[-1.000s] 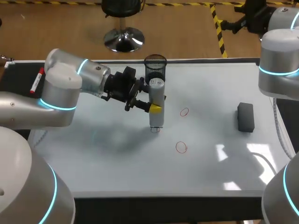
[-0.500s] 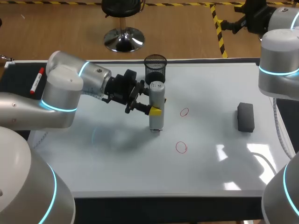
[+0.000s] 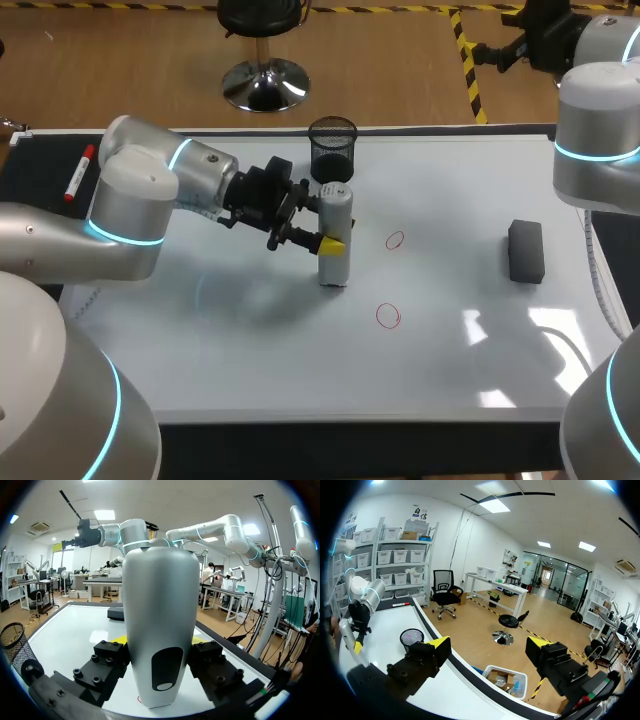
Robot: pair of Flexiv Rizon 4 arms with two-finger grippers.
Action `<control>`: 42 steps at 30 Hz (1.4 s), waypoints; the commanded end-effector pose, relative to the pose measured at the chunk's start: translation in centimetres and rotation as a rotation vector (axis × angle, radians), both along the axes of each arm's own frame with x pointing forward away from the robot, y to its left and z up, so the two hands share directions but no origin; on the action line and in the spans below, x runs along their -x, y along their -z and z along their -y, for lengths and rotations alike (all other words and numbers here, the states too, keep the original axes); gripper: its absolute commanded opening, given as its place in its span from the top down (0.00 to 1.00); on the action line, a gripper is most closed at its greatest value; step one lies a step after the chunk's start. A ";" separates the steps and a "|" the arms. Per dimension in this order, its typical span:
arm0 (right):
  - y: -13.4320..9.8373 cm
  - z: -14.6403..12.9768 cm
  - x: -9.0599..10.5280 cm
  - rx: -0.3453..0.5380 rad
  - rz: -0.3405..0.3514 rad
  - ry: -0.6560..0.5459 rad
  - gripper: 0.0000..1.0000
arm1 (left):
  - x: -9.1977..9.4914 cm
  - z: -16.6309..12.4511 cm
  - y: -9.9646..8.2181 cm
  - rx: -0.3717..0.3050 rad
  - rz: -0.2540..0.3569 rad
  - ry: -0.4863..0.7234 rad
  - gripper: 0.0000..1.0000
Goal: Pick up the inspection probe, press it on each red-marked spot on the whiteboard one by one, put down the probe, pick up the eraser, and wipe off all the red marks.
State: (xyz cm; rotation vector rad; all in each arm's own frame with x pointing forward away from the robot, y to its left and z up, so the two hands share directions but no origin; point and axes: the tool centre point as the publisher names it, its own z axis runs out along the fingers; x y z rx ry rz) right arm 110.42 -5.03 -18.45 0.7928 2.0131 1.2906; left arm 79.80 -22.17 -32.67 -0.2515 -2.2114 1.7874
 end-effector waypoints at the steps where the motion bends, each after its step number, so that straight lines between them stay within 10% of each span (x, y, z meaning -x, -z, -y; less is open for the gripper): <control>1: 0.0 0.0 0.0 0.000 0.000 0.000 0.00 | -0.1 0.2 0.3 0.002 0.001 0.000 1.00; 42: 0.0 0.0 0.0 0.000 0.000 0.000 0.00 | -0.1 0.0 0.5 -0.005 0.006 0.002 1.00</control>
